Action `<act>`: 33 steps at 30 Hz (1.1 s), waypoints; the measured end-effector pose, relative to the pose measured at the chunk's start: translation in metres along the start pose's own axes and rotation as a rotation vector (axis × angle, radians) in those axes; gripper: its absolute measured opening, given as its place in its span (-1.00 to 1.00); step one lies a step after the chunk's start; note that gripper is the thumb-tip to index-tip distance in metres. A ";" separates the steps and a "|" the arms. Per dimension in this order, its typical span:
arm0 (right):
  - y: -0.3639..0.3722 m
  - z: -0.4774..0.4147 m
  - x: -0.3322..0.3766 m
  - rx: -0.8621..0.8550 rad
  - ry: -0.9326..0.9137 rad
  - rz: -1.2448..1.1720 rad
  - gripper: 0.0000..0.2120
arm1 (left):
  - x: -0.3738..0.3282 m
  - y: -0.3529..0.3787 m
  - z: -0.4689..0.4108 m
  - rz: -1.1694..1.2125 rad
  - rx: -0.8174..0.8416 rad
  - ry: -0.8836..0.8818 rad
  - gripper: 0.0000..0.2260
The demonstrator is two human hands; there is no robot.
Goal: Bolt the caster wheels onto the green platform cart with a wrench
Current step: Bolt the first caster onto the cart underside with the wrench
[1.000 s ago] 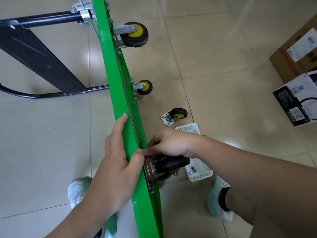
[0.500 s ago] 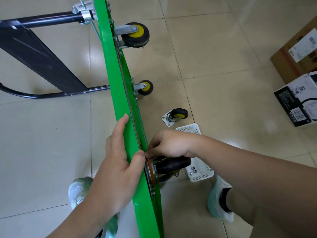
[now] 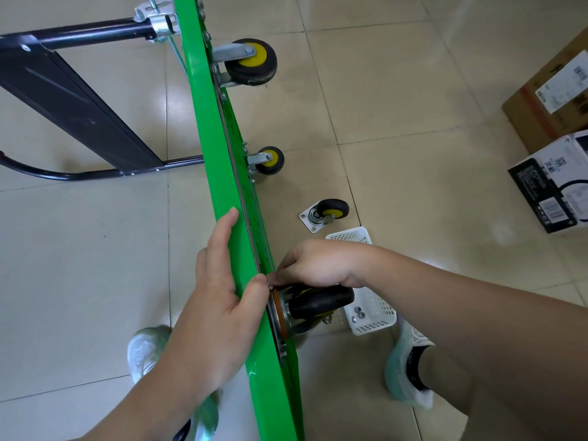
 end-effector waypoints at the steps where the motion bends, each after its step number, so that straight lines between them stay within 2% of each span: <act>1: 0.000 0.000 -0.001 -0.004 0.005 0.012 -0.66 | 0.000 0.000 0.000 0.000 0.000 0.000 -0.32; 3: 0.000 0.000 0.002 -0.013 -0.021 0.035 -0.69 | 0.000 0.000 0.000 -0.001 -0.003 -0.001 -0.32; 6: 0.000 0.000 0.005 -0.008 -0.048 -0.008 -0.84 | 0.000 0.000 0.000 0.002 -0.006 -0.001 -0.32; 11: 0.002 0.000 0.001 0.012 -0.010 0.007 -0.66 | 0.000 -0.001 0.000 -0.003 -0.006 0.001 -0.32; 15: 0.003 0.000 0.007 0.011 -0.055 -0.021 -0.79 | 0.000 -0.001 0.000 -0.008 -0.006 0.003 -0.32; 20: 0.002 -0.001 -0.001 0.019 0.010 -0.013 -0.63 | 0.000 -0.002 0.000 -0.007 -0.007 0.005 -0.34; 25: 0.003 -0.001 0.005 0.019 -0.050 -0.009 -0.77 | 0.000 -0.002 -0.001 -0.016 -0.008 0.002 -0.33; 30: 0.005 -0.002 0.000 0.051 -0.005 -0.017 -0.64 | 0.000 -0.003 -0.001 -0.007 -0.015 0.004 -0.34; 33: 0.006 -0.003 0.001 0.045 -0.028 -0.001 -0.69 | 0.001 -0.002 -0.001 -0.013 -0.010 -0.004 -0.33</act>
Point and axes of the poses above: each hand's wrist, its own z-axis away from the middle knuckle, its own y-axis out of the palm, x = y × z, the point moved 10 cm from there along -z, towards the middle knuckle, and after that the axes turned 2 degrees about -y, right-handed, at the moved point
